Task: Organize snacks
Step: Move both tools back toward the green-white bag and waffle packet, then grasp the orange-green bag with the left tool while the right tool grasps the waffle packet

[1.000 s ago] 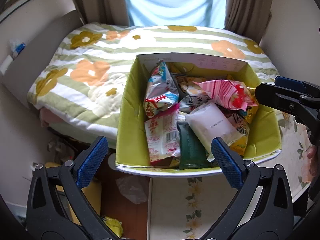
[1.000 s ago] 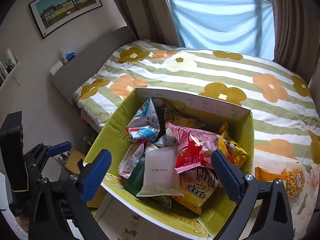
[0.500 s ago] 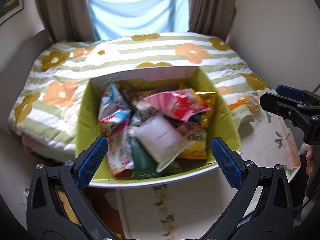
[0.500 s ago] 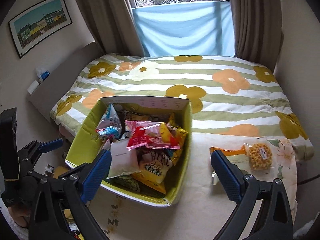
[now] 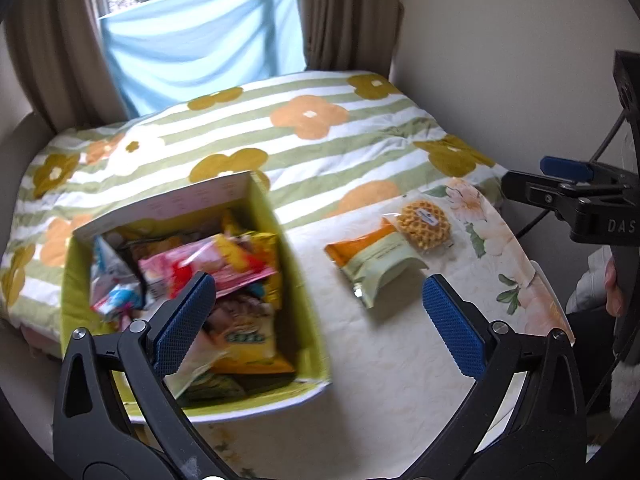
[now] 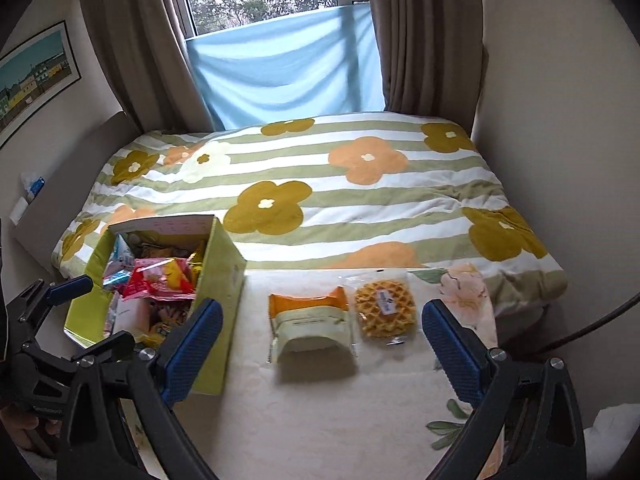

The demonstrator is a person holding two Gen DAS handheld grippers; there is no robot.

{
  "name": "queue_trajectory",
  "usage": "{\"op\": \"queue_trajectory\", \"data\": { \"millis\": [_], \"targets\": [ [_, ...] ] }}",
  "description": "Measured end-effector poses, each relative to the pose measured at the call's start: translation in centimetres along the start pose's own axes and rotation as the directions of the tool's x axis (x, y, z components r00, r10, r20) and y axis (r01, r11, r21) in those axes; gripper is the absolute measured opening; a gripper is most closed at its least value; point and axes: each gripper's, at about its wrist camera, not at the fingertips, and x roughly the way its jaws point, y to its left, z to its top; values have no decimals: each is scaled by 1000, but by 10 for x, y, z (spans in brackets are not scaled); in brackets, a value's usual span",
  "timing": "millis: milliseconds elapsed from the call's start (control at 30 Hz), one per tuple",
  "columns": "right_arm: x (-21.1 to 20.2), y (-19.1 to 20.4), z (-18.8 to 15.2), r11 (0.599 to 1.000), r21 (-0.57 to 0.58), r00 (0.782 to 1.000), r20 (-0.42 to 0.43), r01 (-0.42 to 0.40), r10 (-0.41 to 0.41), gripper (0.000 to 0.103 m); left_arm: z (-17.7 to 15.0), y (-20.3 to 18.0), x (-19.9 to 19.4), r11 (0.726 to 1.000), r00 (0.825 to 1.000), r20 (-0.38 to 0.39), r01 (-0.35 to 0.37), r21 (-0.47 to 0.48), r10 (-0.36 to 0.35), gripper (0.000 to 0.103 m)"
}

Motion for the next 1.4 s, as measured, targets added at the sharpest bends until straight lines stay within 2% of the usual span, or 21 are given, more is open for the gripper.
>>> {"op": "queue_trajectory", "data": {
  "millis": [267,500,900,1100,1233,1300,1400],
  "targets": [
    [52,-68,-2,998,-5,992,-117,-56,55,99,15,-69,73,997,991,-121,-41,72,49,103],
    [103,-99,-7,993,-8,970,-215,-114,110,99,17,-98,135,981,967,-229,-69,183,111,103],
    [173,-102,-21,989,-4,926,-351,-150,139,99,19,-111,222,916,908,-379,-14,400,180,103],
    [198,-93,-28,988,-19,908,-396,-155,135,99,18,-111,256,899,884,-442,64,432,150,102],
    [209,-90,-30,988,-29,905,-407,-150,125,99,16,-109,268,909,868,-485,112,402,107,102],
    [214,-89,-31,988,-30,903,-411,-149,124,99,16,-109,271,910,865,-490,116,399,104,102],
    [219,-87,-31,989,-33,902,-415,-146,119,99,16,-107,275,913,858,-501,107,395,116,95]
  ]
}}
